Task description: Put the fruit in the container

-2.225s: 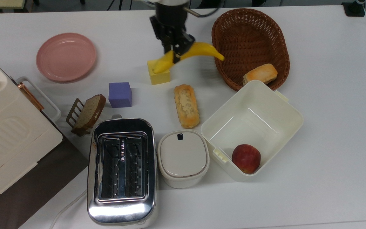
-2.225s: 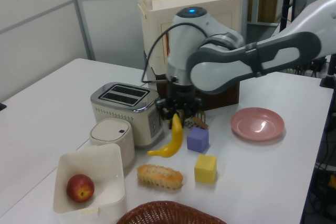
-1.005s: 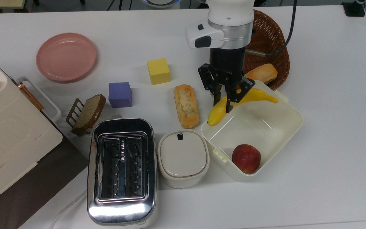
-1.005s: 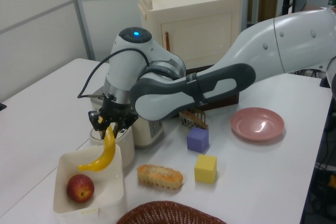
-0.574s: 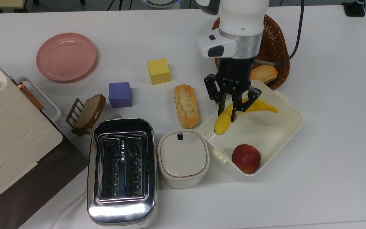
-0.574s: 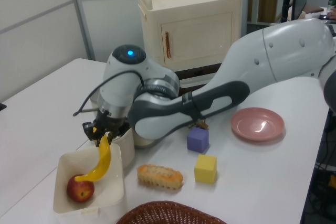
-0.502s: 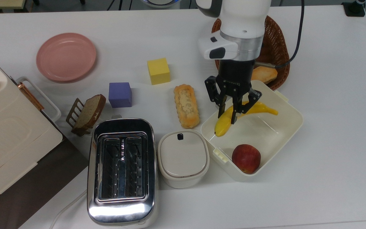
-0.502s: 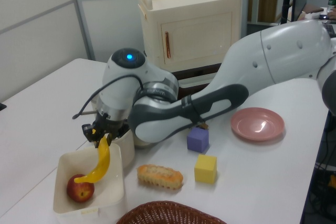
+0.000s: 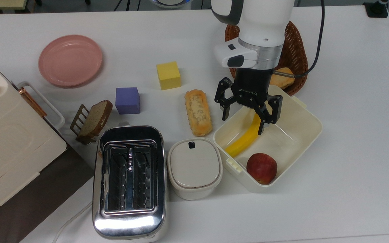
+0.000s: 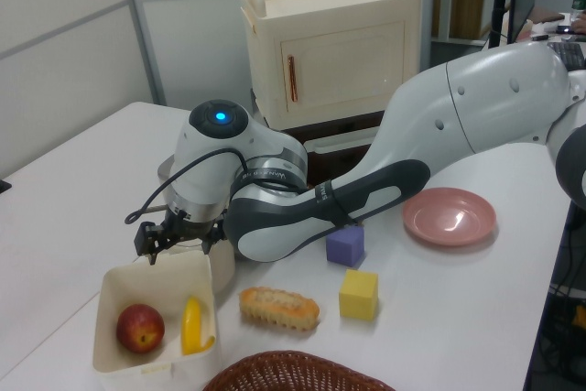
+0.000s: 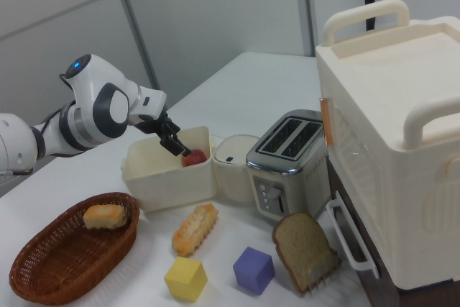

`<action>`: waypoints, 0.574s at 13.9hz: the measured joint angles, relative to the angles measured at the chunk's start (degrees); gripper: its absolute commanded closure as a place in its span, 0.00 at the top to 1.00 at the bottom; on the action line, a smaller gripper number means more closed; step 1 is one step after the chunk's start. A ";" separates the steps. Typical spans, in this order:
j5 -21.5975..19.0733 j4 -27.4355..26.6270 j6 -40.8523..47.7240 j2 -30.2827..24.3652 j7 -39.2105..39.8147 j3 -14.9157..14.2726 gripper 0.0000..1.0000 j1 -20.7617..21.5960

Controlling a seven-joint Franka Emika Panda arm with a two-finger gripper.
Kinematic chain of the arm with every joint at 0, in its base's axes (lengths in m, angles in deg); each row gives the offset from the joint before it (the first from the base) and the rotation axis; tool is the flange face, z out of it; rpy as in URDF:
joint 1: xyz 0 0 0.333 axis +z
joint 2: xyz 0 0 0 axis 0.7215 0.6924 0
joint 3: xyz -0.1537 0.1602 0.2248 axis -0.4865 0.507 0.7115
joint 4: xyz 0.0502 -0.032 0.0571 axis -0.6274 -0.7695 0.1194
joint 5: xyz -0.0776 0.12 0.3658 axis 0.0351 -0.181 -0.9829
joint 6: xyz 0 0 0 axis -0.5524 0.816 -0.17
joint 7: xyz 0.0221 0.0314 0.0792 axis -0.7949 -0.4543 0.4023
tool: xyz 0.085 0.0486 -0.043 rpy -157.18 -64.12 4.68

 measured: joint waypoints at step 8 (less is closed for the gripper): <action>-0.13 -2.44 18.57 -8.79 14.24 -0.52 1.00 -3.06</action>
